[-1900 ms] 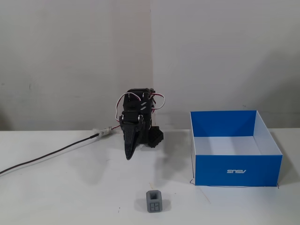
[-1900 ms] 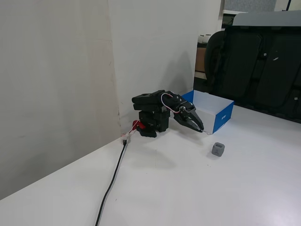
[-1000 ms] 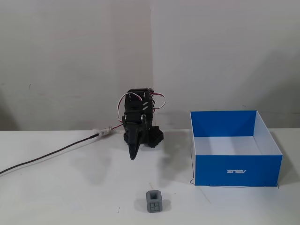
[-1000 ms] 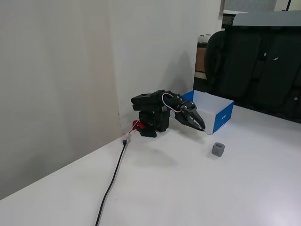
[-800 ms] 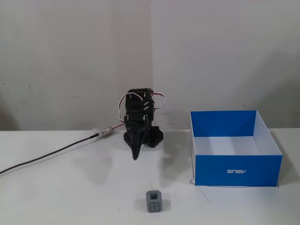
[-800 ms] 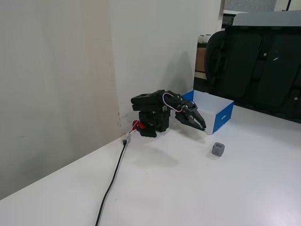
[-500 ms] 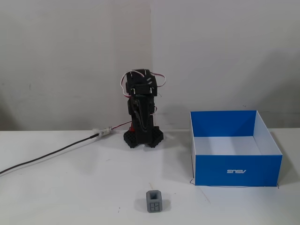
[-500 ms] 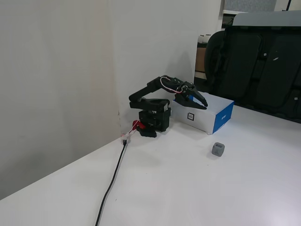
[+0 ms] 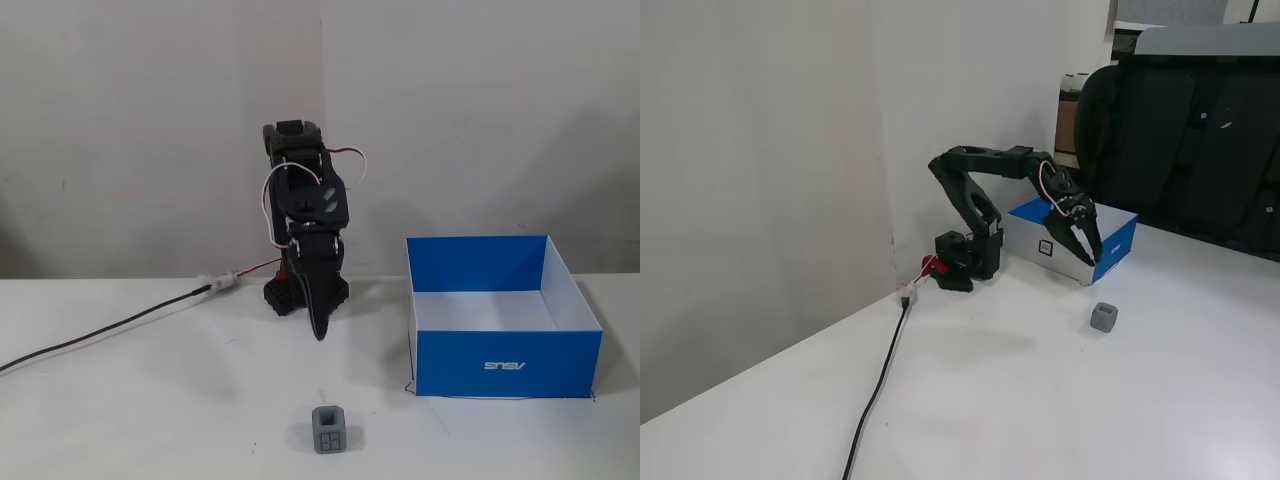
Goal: Pick the gray block and keep it in the box.
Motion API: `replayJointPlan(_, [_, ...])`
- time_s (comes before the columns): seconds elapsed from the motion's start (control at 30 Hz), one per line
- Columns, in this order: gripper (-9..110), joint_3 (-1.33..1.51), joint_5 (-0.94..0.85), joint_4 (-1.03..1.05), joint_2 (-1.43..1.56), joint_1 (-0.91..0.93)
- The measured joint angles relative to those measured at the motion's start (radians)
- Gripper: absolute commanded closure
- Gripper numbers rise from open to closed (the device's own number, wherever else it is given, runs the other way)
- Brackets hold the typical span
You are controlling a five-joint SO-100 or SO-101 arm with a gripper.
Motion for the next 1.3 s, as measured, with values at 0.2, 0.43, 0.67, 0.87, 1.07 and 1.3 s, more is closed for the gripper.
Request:
replayJointPlan(0.2, [79, -0.009, 0.000, 0.000, -0.014, -0.025])
replayJointPlan(0.43, [71, -0.009, 0.000, 0.000, -0.213, -0.023])
replayJointPlan(0.67, [71, -0.067, 0.000, -0.063, -0.453, 0.011])
replayJointPlan(0.87, [71, -0.169, 0.000, -0.067, -0.571, 0.028])
replayJointPlan(1.07, [72, -0.210, 0.000, -0.067, -0.670, -0.003])
replayJointPlan(1.3, [96, -0.247, 0.000, -0.067, -0.749, 0.006])
